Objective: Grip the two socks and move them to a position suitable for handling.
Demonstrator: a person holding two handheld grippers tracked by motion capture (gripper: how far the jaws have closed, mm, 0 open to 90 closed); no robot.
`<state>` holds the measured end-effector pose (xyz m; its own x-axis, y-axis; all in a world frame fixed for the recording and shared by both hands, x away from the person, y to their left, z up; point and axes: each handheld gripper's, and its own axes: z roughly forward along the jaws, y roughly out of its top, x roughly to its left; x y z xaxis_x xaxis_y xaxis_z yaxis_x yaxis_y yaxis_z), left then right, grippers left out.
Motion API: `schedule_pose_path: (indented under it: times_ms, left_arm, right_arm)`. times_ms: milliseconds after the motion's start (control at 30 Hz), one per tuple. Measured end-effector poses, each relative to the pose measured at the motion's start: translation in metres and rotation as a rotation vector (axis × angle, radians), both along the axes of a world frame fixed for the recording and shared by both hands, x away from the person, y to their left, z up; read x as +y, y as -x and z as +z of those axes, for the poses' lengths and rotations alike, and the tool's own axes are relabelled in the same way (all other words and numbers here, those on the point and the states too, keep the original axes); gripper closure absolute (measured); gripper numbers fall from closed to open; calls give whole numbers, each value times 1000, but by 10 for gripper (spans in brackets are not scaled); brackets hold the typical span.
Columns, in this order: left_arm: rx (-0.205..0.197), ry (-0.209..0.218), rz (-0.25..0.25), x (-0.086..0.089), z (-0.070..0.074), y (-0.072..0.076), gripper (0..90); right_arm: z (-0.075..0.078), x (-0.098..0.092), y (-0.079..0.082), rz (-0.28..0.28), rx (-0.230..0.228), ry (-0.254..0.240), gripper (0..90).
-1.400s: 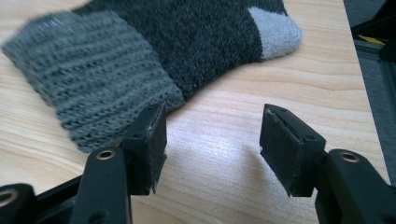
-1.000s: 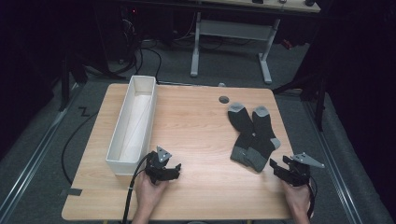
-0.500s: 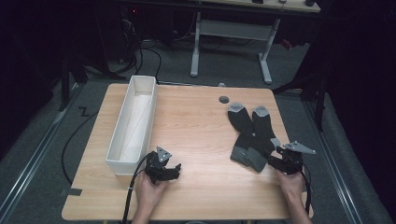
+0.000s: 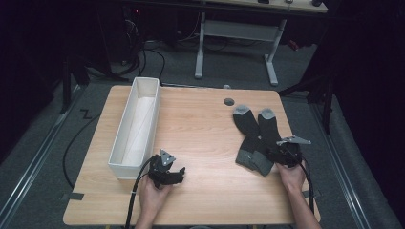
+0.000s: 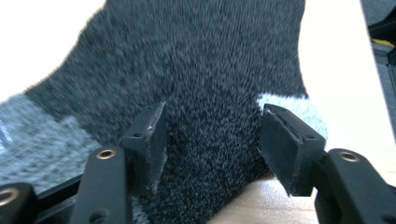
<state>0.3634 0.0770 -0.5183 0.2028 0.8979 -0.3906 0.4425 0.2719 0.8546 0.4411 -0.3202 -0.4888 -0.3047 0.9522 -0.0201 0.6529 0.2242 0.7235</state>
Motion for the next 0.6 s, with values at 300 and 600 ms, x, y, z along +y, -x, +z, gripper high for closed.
schedule_pose_path:
  times_ms: [300, 600]
  left_arm:
    - [0, 0, 0, 0, 0, 0, 210]
    - [0, 0, 0, 0, 0, 0, 210]
  right_arm:
    - [-4, 2, 0, 46, 13, 42, 676]
    - [-2, 3, 1, 73, -3, 69, 835]
